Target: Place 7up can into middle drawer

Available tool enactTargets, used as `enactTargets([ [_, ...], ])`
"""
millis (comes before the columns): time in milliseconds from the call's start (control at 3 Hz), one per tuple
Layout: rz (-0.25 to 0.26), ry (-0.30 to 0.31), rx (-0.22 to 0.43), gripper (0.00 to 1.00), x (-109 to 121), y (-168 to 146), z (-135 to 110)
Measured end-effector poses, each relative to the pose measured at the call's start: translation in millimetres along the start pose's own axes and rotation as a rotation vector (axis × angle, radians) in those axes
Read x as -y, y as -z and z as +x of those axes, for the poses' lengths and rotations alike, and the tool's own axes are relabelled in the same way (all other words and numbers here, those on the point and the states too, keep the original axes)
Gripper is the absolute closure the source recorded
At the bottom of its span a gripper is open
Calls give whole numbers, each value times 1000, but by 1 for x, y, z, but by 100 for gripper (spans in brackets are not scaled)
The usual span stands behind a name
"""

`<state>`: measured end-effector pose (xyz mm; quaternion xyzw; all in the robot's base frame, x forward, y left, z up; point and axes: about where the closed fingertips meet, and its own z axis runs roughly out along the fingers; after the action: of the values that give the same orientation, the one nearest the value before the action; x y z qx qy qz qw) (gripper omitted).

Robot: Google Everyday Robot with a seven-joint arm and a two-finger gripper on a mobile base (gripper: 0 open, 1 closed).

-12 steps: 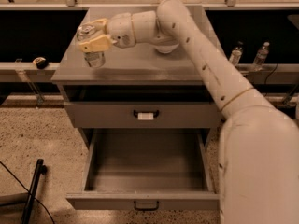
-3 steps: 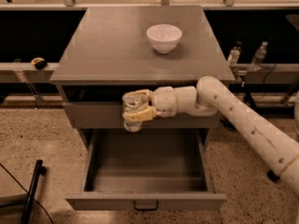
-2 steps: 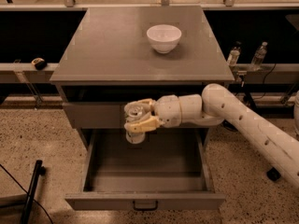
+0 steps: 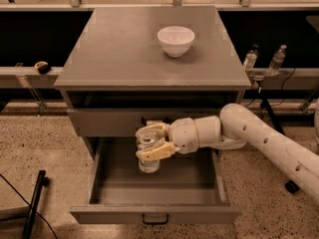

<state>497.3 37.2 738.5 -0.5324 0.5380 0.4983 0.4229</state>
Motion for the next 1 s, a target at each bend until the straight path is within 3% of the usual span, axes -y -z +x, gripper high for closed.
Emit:
enactTargets([
  [333,62,-3,-52,100,13,7,25],
  [667,156,75,-198,100,19,30,83],
  [1000,160,157,-281,100,19,45,130],
])
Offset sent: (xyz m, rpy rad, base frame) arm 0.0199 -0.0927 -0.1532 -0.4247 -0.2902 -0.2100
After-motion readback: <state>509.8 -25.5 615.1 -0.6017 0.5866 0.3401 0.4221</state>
